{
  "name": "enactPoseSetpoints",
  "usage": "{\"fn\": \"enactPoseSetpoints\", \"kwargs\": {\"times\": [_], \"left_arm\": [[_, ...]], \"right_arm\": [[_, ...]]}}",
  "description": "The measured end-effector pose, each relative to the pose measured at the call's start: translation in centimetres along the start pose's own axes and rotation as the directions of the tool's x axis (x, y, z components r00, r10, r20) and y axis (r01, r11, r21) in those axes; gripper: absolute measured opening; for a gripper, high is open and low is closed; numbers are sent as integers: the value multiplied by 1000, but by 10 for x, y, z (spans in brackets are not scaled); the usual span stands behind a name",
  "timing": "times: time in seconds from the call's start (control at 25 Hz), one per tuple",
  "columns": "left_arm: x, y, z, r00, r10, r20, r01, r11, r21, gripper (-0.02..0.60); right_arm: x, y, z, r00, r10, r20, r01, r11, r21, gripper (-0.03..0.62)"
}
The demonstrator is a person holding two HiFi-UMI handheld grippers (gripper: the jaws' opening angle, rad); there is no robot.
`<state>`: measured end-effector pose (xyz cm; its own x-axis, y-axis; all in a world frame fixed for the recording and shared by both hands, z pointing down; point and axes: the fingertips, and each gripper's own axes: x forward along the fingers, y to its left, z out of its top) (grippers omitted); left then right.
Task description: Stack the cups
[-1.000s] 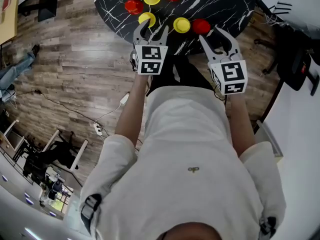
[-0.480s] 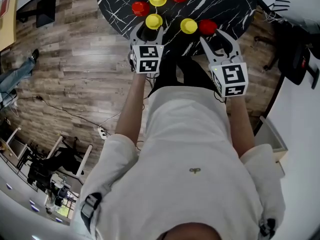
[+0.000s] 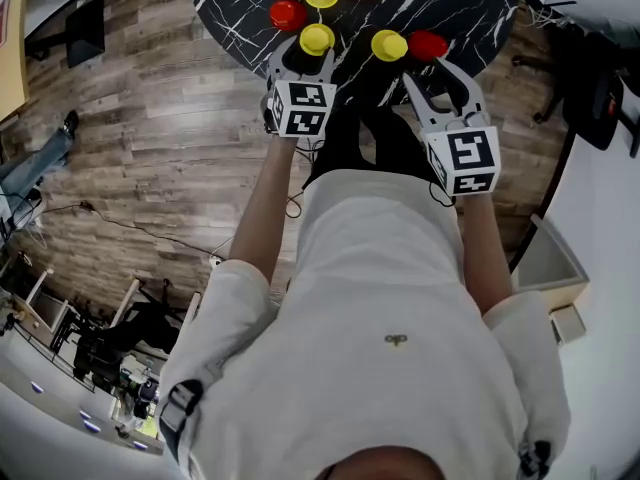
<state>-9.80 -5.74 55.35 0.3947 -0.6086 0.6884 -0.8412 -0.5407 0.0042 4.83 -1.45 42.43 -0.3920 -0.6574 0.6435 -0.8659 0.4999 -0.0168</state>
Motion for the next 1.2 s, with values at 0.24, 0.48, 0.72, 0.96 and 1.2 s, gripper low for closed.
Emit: {"fn": "enactPoseSetpoints", "kwargs": {"times": [0.24, 0.48, 0.72, 0.96, 1.2], "left_arm": [[8, 1, -3, 1000, -31, -7, 31, 999, 28, 227], [12, -1, -5, 999, -40, -30, 42, 996, 77, 225], [13, 1, -6, 999, -38, -34, 42, 994, 99, 209], [10, 0, -4, 999, -39, -24, 41, 994, 99, 206], [3, -2, 0, 999, -47, -2, 47, 993, 109, 204]], "right_arm": [[-2, 1, -6, 1000, -26, -9, 26, 999, 28, 198], [-4, -1, -9, 999, -49, -8, 49, 997, 54, 196], [-5, -3, -11, 998, -65, 3, 65, 995, 73, 195], [-10, -3, -15, 997, -79, 3, 78, 994, 80, 192], [-13, 0, -18, 996, -85, 6, 84, 993, 88, 190]]}}
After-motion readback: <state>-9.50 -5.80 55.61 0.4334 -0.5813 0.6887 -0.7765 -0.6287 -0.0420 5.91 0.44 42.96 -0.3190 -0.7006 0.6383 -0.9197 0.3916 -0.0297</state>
